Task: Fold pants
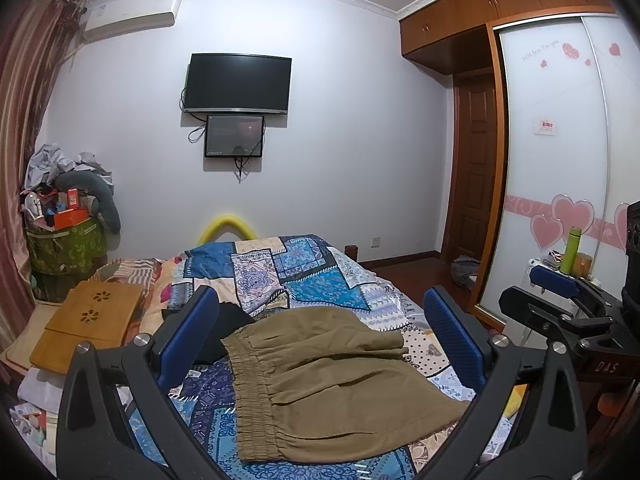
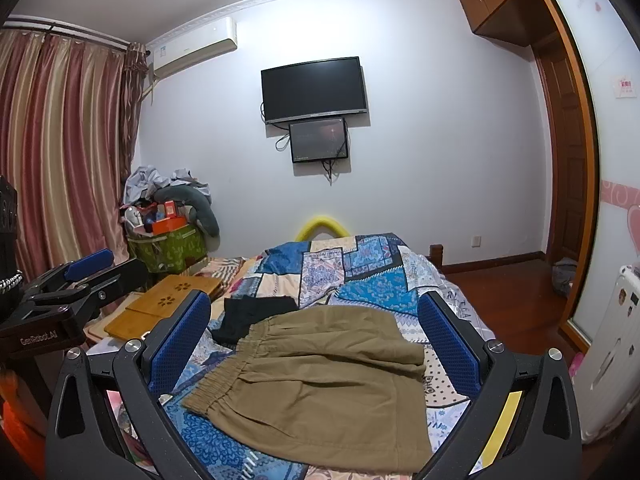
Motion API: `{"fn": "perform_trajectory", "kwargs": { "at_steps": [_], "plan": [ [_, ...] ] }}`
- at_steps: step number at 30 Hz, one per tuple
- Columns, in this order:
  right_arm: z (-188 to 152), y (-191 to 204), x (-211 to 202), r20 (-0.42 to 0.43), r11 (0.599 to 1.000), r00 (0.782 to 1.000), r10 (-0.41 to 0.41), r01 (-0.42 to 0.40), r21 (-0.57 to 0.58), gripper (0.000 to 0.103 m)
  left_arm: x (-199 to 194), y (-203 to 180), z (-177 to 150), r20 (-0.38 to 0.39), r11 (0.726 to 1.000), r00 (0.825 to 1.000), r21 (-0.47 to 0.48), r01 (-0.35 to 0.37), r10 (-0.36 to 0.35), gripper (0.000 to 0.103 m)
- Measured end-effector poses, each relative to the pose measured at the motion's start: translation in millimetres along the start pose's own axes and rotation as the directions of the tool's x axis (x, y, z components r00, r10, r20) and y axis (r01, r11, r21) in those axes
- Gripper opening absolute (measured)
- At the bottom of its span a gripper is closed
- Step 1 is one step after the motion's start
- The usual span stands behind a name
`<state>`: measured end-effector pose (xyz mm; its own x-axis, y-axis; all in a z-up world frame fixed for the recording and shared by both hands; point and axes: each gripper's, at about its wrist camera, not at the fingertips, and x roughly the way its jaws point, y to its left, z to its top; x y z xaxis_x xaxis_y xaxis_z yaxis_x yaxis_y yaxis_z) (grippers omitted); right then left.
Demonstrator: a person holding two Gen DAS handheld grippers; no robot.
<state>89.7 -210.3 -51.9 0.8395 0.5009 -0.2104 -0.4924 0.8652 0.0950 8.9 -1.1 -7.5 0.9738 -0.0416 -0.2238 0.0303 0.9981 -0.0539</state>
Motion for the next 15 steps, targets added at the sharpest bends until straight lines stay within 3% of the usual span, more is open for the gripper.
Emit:
{"fn": "perform_trajectory", "kwargs": {
  "at_steps": [10,15],
  "plan": [
    [-1.6,-5.9,14.7,-0.028,1.000,1.000,-0.001,0.001,-0.007,0.103,15.7,0.0,-3.5,-0.028,1.000,1.000,0.011,0.000,0.000,0.103],
    [-9.5,-22.9,41.5,-0.090,1.000,0.996,-0.015,0.014,-0.014,0.103,49.8,10.3,-8.0,-0.090,0.999,0.995,0.014,-0.030,0.032,0.103]
  ]
}}
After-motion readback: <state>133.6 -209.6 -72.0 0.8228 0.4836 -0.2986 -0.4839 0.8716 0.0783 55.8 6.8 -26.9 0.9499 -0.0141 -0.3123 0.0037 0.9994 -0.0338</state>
